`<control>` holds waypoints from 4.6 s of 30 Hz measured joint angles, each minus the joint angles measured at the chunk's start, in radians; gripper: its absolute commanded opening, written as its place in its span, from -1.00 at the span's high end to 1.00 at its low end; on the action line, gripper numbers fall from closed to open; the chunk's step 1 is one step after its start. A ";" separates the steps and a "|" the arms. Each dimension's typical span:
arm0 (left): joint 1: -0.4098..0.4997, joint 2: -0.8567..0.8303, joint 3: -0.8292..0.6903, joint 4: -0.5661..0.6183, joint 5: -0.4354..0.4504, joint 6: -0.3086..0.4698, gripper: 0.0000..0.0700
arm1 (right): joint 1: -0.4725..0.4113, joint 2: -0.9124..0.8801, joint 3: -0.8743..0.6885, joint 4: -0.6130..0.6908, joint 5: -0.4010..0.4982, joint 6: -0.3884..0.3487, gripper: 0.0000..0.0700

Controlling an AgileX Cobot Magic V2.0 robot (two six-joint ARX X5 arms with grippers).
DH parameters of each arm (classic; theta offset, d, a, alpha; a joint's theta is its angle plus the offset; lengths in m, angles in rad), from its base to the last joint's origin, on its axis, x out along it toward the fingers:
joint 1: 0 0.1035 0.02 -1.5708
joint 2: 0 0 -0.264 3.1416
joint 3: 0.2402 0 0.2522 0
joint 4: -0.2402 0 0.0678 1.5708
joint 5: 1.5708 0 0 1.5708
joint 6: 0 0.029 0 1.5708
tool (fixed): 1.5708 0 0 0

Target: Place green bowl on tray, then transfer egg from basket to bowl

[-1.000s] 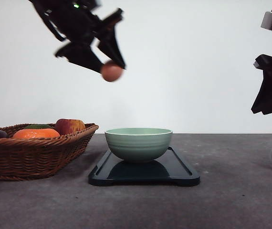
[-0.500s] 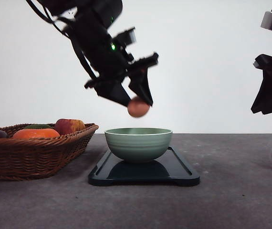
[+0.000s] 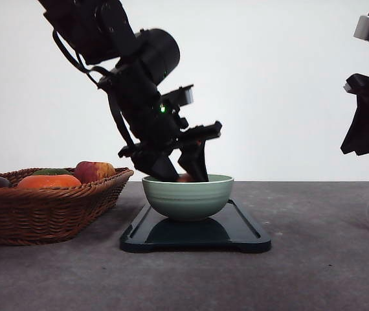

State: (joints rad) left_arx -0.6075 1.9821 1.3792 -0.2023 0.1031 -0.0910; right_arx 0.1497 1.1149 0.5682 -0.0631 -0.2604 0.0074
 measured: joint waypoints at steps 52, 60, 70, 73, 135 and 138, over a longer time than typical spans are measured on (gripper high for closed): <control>0.252 -0.722 -0.485 -0.170 0.004 0.075 -0.11 | 0.001 0.000 0.000 0.000 -0.002 0.003 0.59; 0.333 -0.901 -0.694 -0.142 0.008 0.073 -0.11 | 0.003 0.000 0.000 0.000 -0.036 0.008 0.59; 0.374 -1.027 -0.824 -0.123 0.023 0.037 -0.11 | 0.061 0.000 0.000 -0.006 -0.102 0.008 0.59; 0.374 -1.041 -0.824 -0.105 0.024 0.028 -0.11 | 0.083 0.000 0.000 -0.006 -0.104 0.008 0.59; 0.620 -1.977 -1.347 0.049 0.000 -0.021 1.00 | 0.086 0.000 0.000 0.016 -0.154 0.008 0.99; 0.620 -1.977 -1.347 0.049 0.000 -0.026 1.00 | 0.086 0.000 0.000 0.017 -0.154 0.008 0.99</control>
State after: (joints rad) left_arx 0.0128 0.0051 0.0326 -0.1531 0.1032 -0.1168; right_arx 0.2356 1.1149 0.5682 -0.0460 -0.4149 0.0151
